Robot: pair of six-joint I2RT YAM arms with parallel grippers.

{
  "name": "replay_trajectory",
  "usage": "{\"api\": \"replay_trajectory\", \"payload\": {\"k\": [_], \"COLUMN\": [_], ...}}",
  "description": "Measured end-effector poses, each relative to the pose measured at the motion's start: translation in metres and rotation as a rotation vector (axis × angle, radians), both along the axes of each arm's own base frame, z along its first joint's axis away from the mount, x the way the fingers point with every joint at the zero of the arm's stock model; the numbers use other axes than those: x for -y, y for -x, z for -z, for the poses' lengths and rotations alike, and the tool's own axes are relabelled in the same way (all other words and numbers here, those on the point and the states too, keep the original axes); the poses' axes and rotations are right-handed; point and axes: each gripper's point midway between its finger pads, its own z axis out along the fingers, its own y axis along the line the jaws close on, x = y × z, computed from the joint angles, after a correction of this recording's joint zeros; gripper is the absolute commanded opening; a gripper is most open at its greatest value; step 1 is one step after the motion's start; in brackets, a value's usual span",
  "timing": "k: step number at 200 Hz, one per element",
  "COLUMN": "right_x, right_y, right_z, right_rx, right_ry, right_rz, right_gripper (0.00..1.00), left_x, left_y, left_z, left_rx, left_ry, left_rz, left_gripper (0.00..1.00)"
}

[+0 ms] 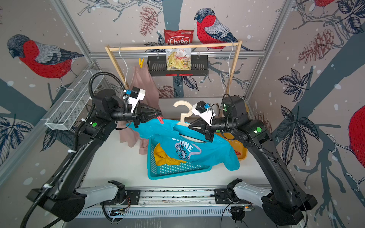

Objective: Remove the clothespins securing t-shirts to the hanger
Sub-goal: Remove the clothespin from the hanger.

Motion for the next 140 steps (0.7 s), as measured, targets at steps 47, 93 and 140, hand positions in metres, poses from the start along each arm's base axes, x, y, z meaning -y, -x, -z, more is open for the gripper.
{"api": "replay_trajectory", "payload": {"k": [47, 93, 140], "right_x": [-0.002, -0.006, 0.001], "right_y": [-0.011, -0.025, -0.045], "right_z": [0.0, 0.003, 0.041], "right_rx": [0.013, 0.032, -0.037], "right_ry": [-0.006, -0.006, 0.116], "right_rz": [0.024, 0.05, 0.158], "right_gripper": [0.0, 0.0, 0.0], "left_x": [-0.008, -0.015, -0.026], "left_y": [-0.009, -0.02, -0.019], "left_z": [-0.01, -0.012, -0.027], "left_rx": [0.037, 0.046, 0.127], "left_ry": [-0.001, -0.034, -0.04], "left_rz": [-0.121, -0.226, -0.308], "left_gripper": [0.0, 0.0, 0.0]}}
